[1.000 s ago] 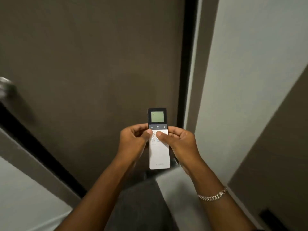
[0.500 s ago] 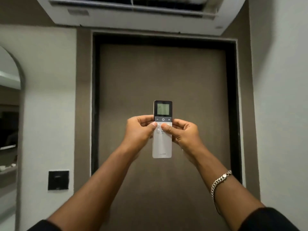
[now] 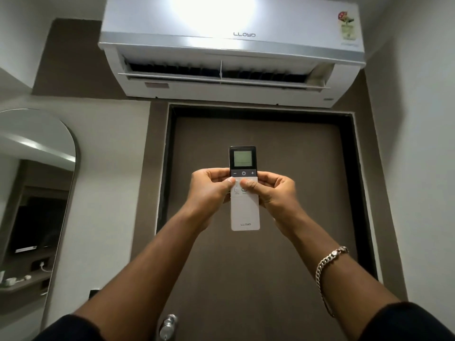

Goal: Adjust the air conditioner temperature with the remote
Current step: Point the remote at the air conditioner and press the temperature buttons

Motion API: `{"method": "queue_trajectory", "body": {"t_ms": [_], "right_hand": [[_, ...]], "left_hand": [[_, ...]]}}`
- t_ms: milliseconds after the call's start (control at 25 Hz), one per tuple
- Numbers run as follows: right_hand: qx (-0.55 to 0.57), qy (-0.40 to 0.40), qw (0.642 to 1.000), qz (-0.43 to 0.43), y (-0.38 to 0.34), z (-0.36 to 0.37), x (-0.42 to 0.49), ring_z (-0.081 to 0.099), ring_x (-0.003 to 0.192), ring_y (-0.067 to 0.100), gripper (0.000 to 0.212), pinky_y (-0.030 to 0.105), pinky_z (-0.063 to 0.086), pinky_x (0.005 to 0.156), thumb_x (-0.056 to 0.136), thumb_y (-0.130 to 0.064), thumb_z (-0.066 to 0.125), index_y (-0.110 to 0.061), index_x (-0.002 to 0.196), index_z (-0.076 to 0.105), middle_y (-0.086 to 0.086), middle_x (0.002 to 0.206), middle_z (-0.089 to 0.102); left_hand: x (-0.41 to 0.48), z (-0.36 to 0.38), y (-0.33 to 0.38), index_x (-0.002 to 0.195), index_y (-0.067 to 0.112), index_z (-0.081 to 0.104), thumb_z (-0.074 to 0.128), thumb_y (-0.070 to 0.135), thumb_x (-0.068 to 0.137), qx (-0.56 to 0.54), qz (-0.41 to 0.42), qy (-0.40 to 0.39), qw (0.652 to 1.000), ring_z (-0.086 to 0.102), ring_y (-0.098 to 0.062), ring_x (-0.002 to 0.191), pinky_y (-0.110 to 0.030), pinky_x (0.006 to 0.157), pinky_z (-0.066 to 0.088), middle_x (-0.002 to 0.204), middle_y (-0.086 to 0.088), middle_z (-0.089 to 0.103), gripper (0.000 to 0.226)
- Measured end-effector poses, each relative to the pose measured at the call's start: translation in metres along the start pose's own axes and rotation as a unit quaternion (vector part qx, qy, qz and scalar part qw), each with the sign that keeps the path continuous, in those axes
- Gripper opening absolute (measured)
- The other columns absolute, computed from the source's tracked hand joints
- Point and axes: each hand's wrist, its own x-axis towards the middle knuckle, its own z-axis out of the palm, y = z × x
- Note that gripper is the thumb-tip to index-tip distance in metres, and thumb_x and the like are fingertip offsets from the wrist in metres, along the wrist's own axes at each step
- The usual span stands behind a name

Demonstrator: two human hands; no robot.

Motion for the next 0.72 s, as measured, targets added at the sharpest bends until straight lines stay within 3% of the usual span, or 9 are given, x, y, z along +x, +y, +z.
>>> {"method": "queue_trajectory", "body": {"t_ms": [120,360,440,560,720], "right_hand": [[0.016,0.004,1.000,0.005,-0.003,0.002,-0.004,0.076,0.085,0.022,0.031,0.031,0.062,0.072,0.074,-0.009,0.079,-0.005,0.103,0.069,0.014,0.101,0.076],[0.024,0.003,1.000,0.004,-0.004,-0.002,-0.009,0.076,0.081,0.019,0.023,0.031,0.062,0.073,0.074,-0.006,0.079,-0.010,0.095,0.071,0.012,0.096,0.077],[0.024,0.004,1.000,0.003,-0.003,-0.005,-0.010,0.076,0.082,0.021,0.025,0.032,0.062,0.073,0.073,-0.009,0.080,-0.011,0.097,0.071,0.012,0.097,0.078],[0.026,0.004,1.000,-0.001,-0.004,-0.007,-0.011,0.077,0.082,0.021,0.034,0.031,0.062,0.071,0.064,-0.020,0.082,-0.013,0.095,0.071,0.010,0.096,0.078],[0.022,0.003,1.000,-0.009,-0.004,-0.008,-0.011,0.077,0.081,0.018,0.039,0.025,0.059,0.063,0.058,-0.028,0.082,-0.015,0.093,0.071,0.001,0.088,0.080]], "left_hand": [[-0.003,-0.002,0.003,0.113,0.004,0.063,0.062,0.011,0.088,-0.010,-0.001,-0.007,1.000,0.073,-0.021,0.089,-0.031,0.070,0.061,0.102,-0.012,0.073,0.026],[-0.007,0.000,0.004,0.091,0.020,0.067,0.062,0.008,0.087,-0.032,0.010,-0.025,0.999,0.074,-0.011,0.076,-0.019,0.057,0.056,0.085,0.002,0.075,0.014],[-0.007,0.003,0.003,0.089,0.022,0.067,0.063,0.009,0.087,-0.036,0.011,-0.029,0.999,0.074,-0.010,0.075,-0.018,0.056,0.055,0.080,0.006,0.076,0.015],[-0.006,0.004,0.002,0.098,0.018,0.067,0.064,0.012,0.086,-0.033,0.011,-0.033,0.999,0.074,-0.013,0.081,-0.021,0.060,0.057,0.090,-0.001,0.076,0.013],[-0.005,0.005,0.000,0.092,0.023,0.066,0.064,0.012,0.086,-0.044,0.015,-0.040,0.998,0.074,-0.010,0.078,-0.018,0.057,0.056,0.080,0.006,0.077,0.012]]}}
